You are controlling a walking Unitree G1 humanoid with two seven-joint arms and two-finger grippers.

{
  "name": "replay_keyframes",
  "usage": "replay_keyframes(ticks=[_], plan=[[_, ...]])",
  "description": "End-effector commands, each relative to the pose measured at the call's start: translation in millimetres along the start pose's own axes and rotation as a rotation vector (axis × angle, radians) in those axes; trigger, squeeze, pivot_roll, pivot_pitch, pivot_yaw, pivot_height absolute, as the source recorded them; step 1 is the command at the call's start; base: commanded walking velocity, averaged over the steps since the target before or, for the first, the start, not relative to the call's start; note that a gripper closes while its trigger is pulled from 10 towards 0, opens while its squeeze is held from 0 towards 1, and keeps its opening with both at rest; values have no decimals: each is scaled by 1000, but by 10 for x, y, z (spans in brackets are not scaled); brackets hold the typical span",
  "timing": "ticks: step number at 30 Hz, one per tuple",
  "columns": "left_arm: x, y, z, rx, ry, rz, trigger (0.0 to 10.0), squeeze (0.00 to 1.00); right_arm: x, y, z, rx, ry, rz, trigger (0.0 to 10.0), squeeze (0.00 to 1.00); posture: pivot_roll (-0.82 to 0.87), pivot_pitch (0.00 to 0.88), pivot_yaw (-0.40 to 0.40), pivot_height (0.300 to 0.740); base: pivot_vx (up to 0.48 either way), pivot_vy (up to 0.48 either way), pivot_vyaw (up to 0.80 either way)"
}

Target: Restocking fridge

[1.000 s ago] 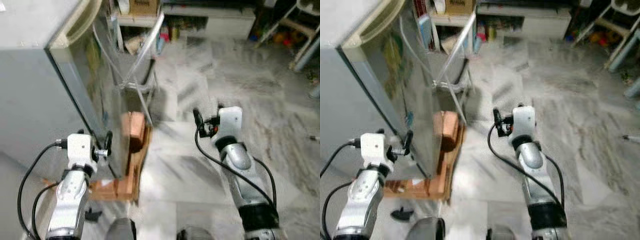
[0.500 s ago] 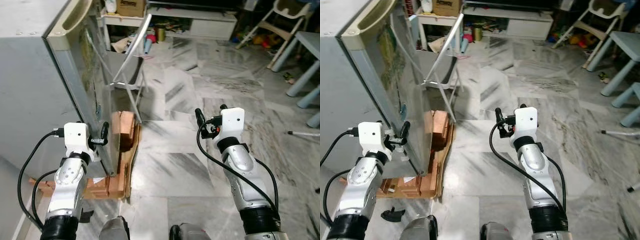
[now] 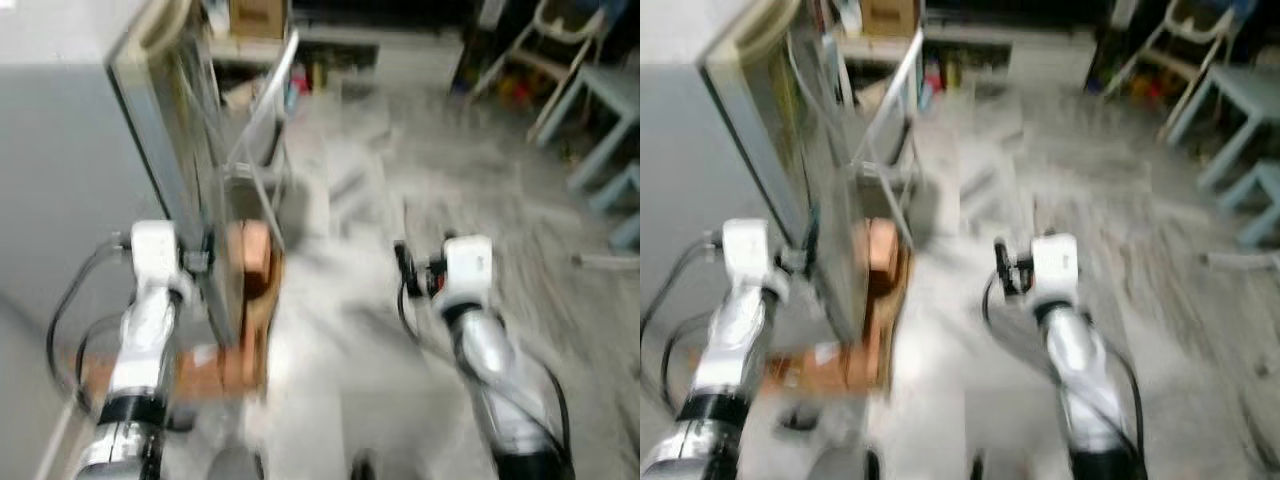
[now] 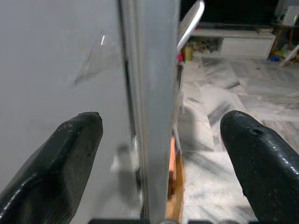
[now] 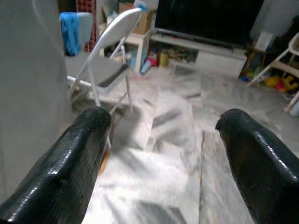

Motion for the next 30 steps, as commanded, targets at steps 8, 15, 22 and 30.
replay_keyframes(ticks=[8, 15, 22, 30], plan=[[-362, -113, 40, -8, -40, 14, 10000, 0, -49, 29, 65, 2, -22, 11, 10000, 0, -65, 83, -36, 740, 0, 0, 0], [-685, -162, 46, -28, -75, 10, 10000, 0, -137, -23, 80, -12, -25, -5, 10000, 0, -50, 91, -35, 740, 0, 0, 0], [-710, -129, 103, -42, -87, 10, 10000, 0, -110, 1, 87, -18, -23, 2, 10000, 0, -49, 94, -41, 740, 268, 0, 0], [-671, -76, 126, -46, -97, 16, 10000, 0, -88, 18, 110, -17, -34, 6, 10000, 0, -54, 92, -36, 740, 389, 0, 0]])
Point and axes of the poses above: a point about 5 cm out from each wrist's last joint towards the gripper, its own x axis pointing out of the wrist towards the gripper, its own y axis along the axis of the wrist's last joint, z = x × y, the point moved 2 cm from there along x, pointing out of the wrist towards the gripper, and after that the axes turned 2 degrees about -x, right-handed, at the moved point
